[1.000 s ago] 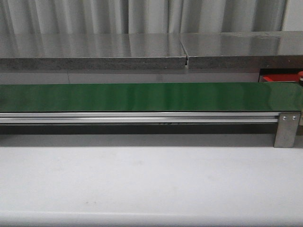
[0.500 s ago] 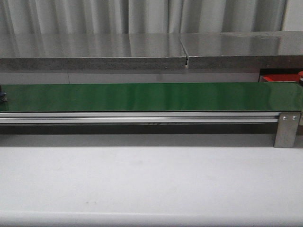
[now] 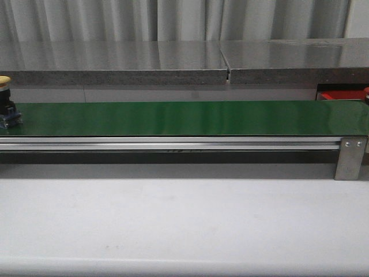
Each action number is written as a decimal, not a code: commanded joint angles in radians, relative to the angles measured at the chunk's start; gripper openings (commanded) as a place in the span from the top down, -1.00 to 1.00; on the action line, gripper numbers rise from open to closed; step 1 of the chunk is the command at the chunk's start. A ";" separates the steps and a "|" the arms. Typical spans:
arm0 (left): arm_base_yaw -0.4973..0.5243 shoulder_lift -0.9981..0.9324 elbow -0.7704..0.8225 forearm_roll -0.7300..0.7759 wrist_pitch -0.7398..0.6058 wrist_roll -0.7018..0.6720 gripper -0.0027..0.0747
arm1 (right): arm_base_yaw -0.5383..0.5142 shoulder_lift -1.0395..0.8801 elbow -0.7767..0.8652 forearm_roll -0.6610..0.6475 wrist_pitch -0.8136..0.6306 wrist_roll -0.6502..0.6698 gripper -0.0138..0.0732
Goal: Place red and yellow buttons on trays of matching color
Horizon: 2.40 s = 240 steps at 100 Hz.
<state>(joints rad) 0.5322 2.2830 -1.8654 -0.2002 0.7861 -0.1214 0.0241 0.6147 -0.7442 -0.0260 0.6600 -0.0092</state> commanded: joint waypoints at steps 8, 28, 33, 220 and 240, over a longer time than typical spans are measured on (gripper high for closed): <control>-0.006 -0.140 -0.031 -0.011 -0.020 0.029 0.53 | 0.003 -0.003 -0.026 -0.014 -0.070 -0.001 0.95; -0.006 -0.257 0.050 -0.011 -0.028 0.042 0.53 | 0.003 -0.003 -0.026 -0.014 -0.070 -0.001 0.95; -0.006 -0.299 0.085 -0.013 -0.038 0.056 0.53 | 0.003 -0.003 -0.026 -0.014 -0.070 -0.001 0.95; -0.308 -0.632 0.349 -0.111 -0.013 0.249 -0.42 | 0.003 -0.003 -0.026 -0.014 -0.070 -0.001 0.95; -0.366 -0.745 0.377 -0.113 -0.003 0.269 0.61 | 0.003 -0.003 -0.026 -0.014 -0.070 -0.001 0.95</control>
<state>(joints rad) 0.1906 1.6265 -1.4784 -0.2888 0.8151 0.1382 0.0241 0.6147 -0.7442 -0.0260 0.6600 -0.0092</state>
